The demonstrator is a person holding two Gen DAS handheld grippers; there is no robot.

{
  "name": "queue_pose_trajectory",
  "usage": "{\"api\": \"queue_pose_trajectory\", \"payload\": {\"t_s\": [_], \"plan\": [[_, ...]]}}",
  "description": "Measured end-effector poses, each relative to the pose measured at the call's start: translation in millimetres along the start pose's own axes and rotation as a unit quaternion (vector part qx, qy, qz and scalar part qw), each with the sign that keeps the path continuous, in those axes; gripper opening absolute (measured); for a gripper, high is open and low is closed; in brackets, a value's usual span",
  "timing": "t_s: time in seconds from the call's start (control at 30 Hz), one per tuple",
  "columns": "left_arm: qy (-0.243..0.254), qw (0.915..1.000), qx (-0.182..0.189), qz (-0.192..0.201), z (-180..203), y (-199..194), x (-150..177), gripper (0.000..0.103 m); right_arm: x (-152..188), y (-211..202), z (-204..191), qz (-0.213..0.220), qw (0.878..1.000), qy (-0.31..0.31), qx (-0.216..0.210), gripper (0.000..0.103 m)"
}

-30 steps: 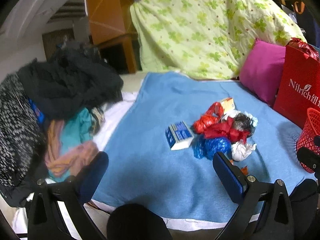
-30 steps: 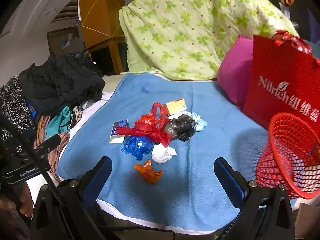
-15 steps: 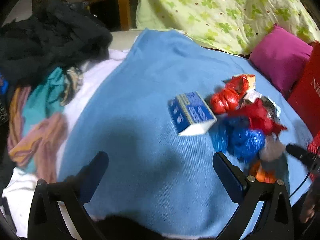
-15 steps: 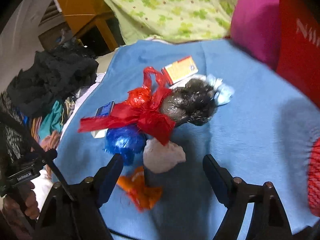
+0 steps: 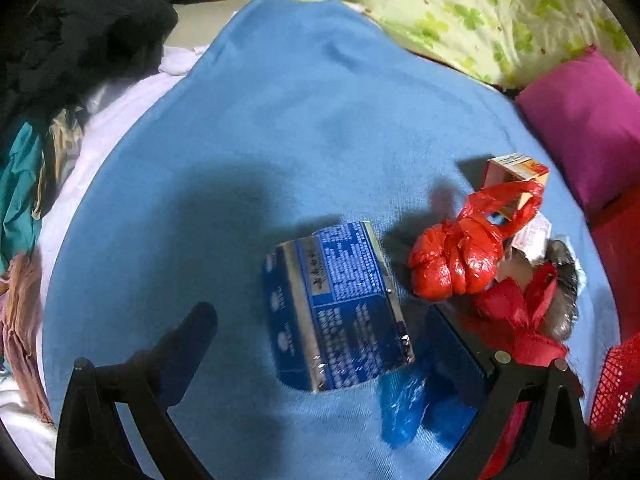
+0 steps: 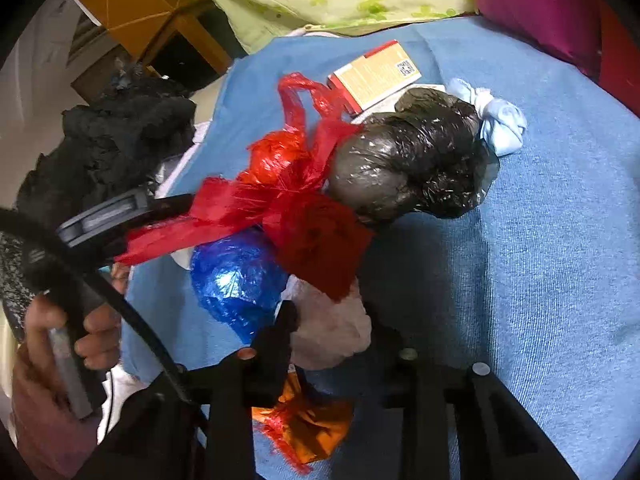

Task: Collect trash
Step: 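Grasp the blue medicine box with the left gripper while the right gripper grasps the white tissue, then lift the box and tissue with both grippers and carry them to the red mesh basket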

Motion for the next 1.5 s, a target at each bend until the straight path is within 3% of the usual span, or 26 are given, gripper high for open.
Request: {"api": "queue_pose_trajectory", "payload": {"t_s": [0.03,0.17,0.47,0.6,0.63,0.67,0.93,0.97,1.03,1.07,1.1,1.17,1.3,1.47,1.5], "plan": [[0.001,1.0000,-0.003,-0.003,2.1,1.6,-0.1,0.100,0.2,-2.5,0.3,0.002,1.000,0.000,0.000,0.033],[-0.005,0.9995,0.004,-0.029,-4.4,9.8,9.0,0.072,3.3,-28.0,-2.6,0.020,1.000,0.006,-0.019,0.032],[-0.016,0.9992,0.036,0.006,-34.8,-17.4,30.2,0.054,16.6,-112.9,-1.6,0.077,0.996,0.017,-0.051,0.032],[-0.013,0.9992,0.037,0.010,-40.3,-21.6,39.9,0.048,22.6,-141.4,-3.2,0.104,0.994,0.007,-0.036,0.032],[-0.011,0.9990,0.042,0.013,-38.9,-23.8,43.1,0.033,23.5,-147.7,-3.2,0.109,0.993,0.007,-0.037,0.032],[-0.010,0.9989,0.045,0.011,-37.3,-22.7,42.4,0.002,25.4,-155.3,-3.4,0.115,0.993,0.007,-0.035,0.032],[-0.024,0.9976,0.060,0.024,-45.9,-33.0,53.1,0.002,29.3,-183.6,-2.3,0.144,0.989,-0.004,-0.015,0.032],[-0.027,0.9975,0.059,0.027,-45.2,-35.1,49.9,0.009,29.1,-184.3,-1.4,0.145,0.989,-0.002,-0.015,0.032],[-0.032,0.9972,0.058,0.036,-46.8,-41.6,43.3,0.039,28.4,-183.7,0.7,0.146,0.989,0.001,-0.017,0.032],[-0.036,0.9972,0.050,0.040,-46.1,-45.4,39.3,0.069,28.2,-183.4,2.7,0.146,0.989,0.002,-0.019,0.032],[-0.044,0.9976,0.029,0.045,-46.2,-46.4,33.5,0.083,27.9,-182.0,3.2,0.147,0.989,0.003,-0.020,0.032],[-0.054,0.9974,0.007,0.048,-42.7,-45.5,21.9,0.083,28.7,-178.2,5.2,0.145,0.989,0.006,-0.023,0.032],[-0.051,0.9983,-0.026,0.014,-27.1,-24.3,4.3,0.083,31.8,-173.3,8.0,0.144,0.989,0.004,-0.027,0.032],[-0.033,0.9957,-0.083,-0.024,-21.1,6.9,3.2,0.083,32.3,-182.2,15.0,0.156,0.987,0.008,-0.035,0.032],[-0.035,0.9956,-0.082,-0.027,-23.8,11.4,6.7,0.076,32.3,-185.2,16.0,0.160,0.987,0.005,-0.032,0.032]]}}
Point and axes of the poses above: each gripper's, at about its wrist camera, not at the fingertips, and y roughly the way its jaws point, z to its right, x to its underside, the point moved 6 cm from there along y, roughly the way its jaws point, and after that the axes turned 3 degrees about -x, right-handed, at the moved point
